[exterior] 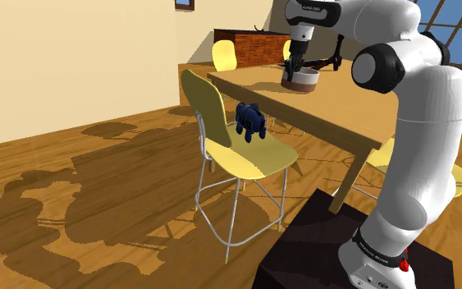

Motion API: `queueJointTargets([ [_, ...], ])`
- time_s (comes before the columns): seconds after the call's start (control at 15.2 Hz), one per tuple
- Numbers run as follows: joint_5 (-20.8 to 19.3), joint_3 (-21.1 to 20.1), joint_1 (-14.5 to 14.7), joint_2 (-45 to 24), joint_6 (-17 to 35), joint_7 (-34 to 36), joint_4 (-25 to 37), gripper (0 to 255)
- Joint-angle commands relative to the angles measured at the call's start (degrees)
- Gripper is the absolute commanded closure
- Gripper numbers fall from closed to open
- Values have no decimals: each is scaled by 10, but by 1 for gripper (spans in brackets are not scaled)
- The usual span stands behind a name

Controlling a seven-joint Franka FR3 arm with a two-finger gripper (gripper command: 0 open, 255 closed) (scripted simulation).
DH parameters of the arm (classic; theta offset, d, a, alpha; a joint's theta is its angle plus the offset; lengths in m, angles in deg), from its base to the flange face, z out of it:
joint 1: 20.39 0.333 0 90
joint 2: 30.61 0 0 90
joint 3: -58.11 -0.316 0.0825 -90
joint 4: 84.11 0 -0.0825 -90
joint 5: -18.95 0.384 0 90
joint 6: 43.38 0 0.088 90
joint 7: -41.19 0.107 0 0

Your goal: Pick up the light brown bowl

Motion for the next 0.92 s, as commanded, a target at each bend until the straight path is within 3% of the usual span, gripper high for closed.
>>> queueJointTargets([
  [0.0, 3, 0, -4, -6, -20, -1, 26, 255],
  [0.46, 21, -1, -29, -54, -104, -3, 158, 255],
  [0.73, 43, -7, -63, -115, -181, -1, 297, 255],
  [0.86, 44, -8, -65, -119, -186, 0, 306, 255],
])
